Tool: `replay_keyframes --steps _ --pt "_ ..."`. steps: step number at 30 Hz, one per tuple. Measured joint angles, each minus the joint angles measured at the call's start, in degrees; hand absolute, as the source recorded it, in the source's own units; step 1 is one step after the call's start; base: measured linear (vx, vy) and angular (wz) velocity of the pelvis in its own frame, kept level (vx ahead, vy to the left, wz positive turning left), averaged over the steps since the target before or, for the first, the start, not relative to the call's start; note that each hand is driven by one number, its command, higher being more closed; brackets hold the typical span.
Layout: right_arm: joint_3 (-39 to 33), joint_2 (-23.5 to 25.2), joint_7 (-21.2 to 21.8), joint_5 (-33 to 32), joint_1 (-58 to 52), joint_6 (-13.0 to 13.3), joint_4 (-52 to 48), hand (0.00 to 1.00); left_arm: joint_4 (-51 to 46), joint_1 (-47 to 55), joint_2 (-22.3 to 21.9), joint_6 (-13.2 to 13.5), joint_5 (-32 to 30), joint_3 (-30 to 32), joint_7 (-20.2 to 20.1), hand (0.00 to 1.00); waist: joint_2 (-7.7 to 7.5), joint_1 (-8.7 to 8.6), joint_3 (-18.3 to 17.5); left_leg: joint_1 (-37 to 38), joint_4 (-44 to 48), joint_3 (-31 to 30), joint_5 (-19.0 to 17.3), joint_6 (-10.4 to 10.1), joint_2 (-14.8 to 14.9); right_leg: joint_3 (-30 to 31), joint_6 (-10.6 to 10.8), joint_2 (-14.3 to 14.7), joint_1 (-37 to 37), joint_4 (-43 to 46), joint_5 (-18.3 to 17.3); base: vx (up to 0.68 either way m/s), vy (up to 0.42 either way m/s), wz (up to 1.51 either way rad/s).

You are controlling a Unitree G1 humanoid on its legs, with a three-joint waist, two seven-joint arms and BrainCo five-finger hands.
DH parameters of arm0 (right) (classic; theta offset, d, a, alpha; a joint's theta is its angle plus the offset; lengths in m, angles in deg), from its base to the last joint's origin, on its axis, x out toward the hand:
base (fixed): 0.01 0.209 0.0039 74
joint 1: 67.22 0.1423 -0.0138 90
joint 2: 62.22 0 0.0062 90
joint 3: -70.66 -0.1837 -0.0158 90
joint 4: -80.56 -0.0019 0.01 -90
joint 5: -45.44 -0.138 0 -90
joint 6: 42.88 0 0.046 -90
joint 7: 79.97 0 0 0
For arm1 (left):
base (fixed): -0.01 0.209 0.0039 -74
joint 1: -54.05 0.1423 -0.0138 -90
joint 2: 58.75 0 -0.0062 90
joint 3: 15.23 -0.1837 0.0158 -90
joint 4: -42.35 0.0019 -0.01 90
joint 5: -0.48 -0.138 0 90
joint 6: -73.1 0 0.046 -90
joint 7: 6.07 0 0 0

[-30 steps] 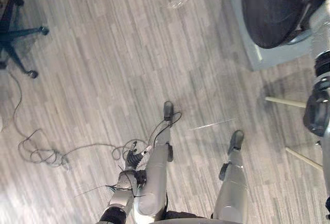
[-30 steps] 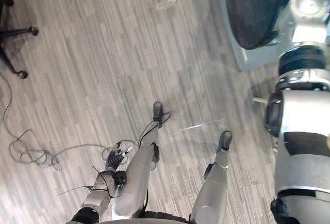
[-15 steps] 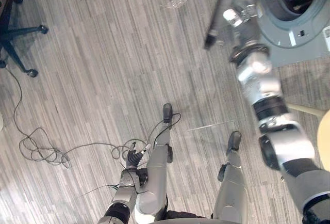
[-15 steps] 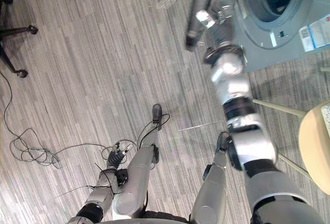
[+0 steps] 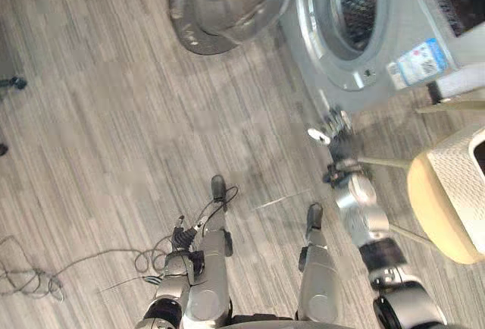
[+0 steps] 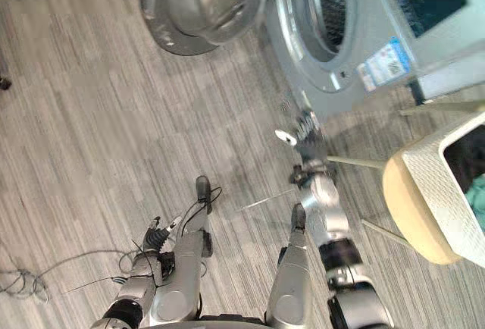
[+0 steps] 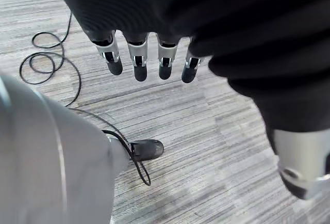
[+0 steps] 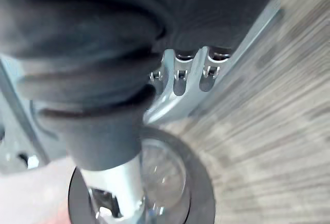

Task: Pick up the laundry basket with both hands and put the clothes into the washing machine.

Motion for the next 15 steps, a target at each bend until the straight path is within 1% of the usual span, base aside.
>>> replay_keyframes --steps 2,3,4,5,6,7,8,10,13,14,15 --pt "-0.66 0.96 0.10 2.25 -6.07 -0.24 1.00 0.00 2.53 -1.42 1.60 -1.17 -1.00 -0.01 -1.24 0.00 -1.72 -1.45 -1.04 1.32 -0.04 2.17 -0.78 -0.58 0.81 2.25 -0.44 0.64 -0.11 -0.81 0.33 -0.01 -0.067 -0.52" --pt "-0.83 1.33 0.30 2.75 -7.88 -0.47 1.43 0.00 2.88 -1.88 2.05 -1.34 -1.12 -0.01 -1.67 0.00 -2.06 -1.61 -1.48 1.54 0.00 2.57 -0.78 -0.59 1.09 2.61 -0.58 0.90 -0.09 -1.12 0.48 0.01 -0.111 -0.46" --pt "-1.60 2.54 1.31 3.20 -11.87 -1.02 3.24 0.00 2.85 -3.43 2.86 -1.61 -1.19 -0.06 -2.33 0.00 -2.46 -2.87 -2.81 1.61 0.00 3.21 -0.79 -0.60 1.86 2.93 -0.55 1.59 0.00 -1.92 0.69 0.02 -0.099 -0.29" --pt "-1.71 2.93 1.58 3.20 -12.92 -1.12 4.60 0.00 2.83 -4.29 3.20 -1.60 -1.32 -0.06 -2.36 0.00 -2.73 -3.12 -3.11 1.85 0.01 3.66 -0.84 -0.68 2.19 3.30 -0.59 1.92 -0.01 -1.99 0.73 0.03 -0.121 -0.37" --pt "-2.13 3.49 2.65 3.18 -15.00 -1.63 7.28 0.00 2.69 -6.27 3.77 -1.55 -1.73 -0.02 -2.35 0.00 -3.26 -3.25 -3.54 2.59 0.03 4.48 -1.01 -0.89 2.71 4.18 -1.15 2.39 0.00 -2.24 1.28 0.03 -0.093 -0.46" --pt "-2.67 4.33 3.26 3.22 -16.68 -2.47 9.57 0.00 2.40 -7.84 4.25 -1.51 -1.70 0.11 -2.35 0.00 -3.58 -3.35 -4.12 3.25 0.04 5.59 -1.28 -1.22 3.20 5.35 -0.92 2.76 0.01 -2.59 1.79 0.03 -0.088 -0.48" --pt "-2.97 4.90 3.73 3.25 -17.38 -2.65 10.82 0.00 1.96 -8.27 4.51 -1.52 -1.68 0.22 -2.34 0.00 -3.66 -3.60 -4.49 3.57 0.04 6.02 -1.34 -1.30 3.37 5.70 -0.96 2.91 0.04 -2.79 1.91 0.04 -0.078 -0.45" --pt "-3.74 6.28 4.78 5.56 -18.84 -3.84 15.83 0.00 0.10 -8.87 5.26 -0.98 -0.83 0.27 -2.14 0.00 -3.68 -4.76 -4.86 6.43 0.05 7.89 -1.42 -1.41 3.62 7.54 -0.67 3.17 1.36 -2.78 2.12 0.06 -0.064 -0.45" --pt "-6.09 6.98 5.52 7.55 -19.28 -4.79 23.16 0.00 0.09 -8.68 4.77 -0.34 -0.37 0.14 -2.17 0.00 -3.36 -4.95 -7.02 8.56 0.06 8.63 -1.52 -1.57 3.58 9.10 -0.63 3.18 2.11 -2.87 2.09 0.07 -0.050 -0.31" --pt "-9.43 7.44 6.33 8.97 -19.09 -4.92 29.41 0.00 0.53 -8.62 4.09 -0.11 -0.39 -0.05 -2.29 0.00 -2.83 -5.06 -7.61 10.41 0.06 8.64 -1.79 -1.90 3.58 8.99 -0.56 3.18 4.09 -3.03 1.82 0.08 -0.041 -0.04" --pt "-11.01 7.51 6.40 9.42 -19.09 -5.04 32.14 0.00 0.89 -8.36 3.79 -0.07 -0.39 -0.20 -2.33 0.00 -2.65 -5.05 -8.12 11.02 0.06 8.63 -1.93 -2.09 3.58 8.92 -0.55 3.17 4.80 -3.06 1.58 0.07 -0.035 0.02"
